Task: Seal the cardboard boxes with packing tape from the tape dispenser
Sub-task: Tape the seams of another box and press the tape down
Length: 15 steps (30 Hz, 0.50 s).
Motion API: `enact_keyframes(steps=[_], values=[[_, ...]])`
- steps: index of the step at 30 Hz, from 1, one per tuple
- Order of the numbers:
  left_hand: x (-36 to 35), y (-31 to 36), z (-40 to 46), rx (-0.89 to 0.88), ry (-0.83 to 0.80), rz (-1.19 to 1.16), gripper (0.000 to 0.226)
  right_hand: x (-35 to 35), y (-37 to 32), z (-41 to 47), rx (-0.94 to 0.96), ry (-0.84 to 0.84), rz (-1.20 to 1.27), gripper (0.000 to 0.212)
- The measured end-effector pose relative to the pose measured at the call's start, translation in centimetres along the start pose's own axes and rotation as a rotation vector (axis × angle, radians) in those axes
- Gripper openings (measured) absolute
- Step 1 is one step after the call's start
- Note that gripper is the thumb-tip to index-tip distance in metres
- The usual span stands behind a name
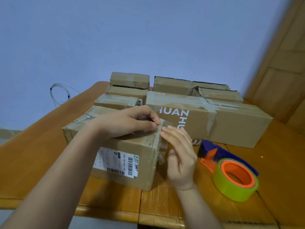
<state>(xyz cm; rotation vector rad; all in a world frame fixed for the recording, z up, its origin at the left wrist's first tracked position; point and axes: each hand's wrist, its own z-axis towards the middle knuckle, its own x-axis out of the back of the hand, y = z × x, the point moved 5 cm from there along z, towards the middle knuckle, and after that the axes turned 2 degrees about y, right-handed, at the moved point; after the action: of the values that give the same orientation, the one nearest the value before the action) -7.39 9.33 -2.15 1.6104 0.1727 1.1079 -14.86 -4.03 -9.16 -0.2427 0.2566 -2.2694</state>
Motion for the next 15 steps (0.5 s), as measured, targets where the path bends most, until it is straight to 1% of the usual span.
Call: enact_keyframes(steps=[6,11,13,15], values=[[0.0,0.2,-0.2,-0.002,0.008,-0.001,0.017,-0.6,-0.1,-1.6,-0.091,-0.048,0.032,0.047],[0.0,0.2,-0.2,0.004,0.023,-0.006,0.018,-1.2,-0.3,-2.8,-0.183,-0.231,0.113,0.055],[0.0,0.1,-0.2,0.005,0.024,0.004,0.018,-1.0,0.0,-2.8,-0.225,-0.233,0.138,0.053],[0.0,0.2,-0.3,0.011,0.029,-0.015,0.015,-0.6,0.3,-2.7,-0.258,-0.182,0.145,0.05]])
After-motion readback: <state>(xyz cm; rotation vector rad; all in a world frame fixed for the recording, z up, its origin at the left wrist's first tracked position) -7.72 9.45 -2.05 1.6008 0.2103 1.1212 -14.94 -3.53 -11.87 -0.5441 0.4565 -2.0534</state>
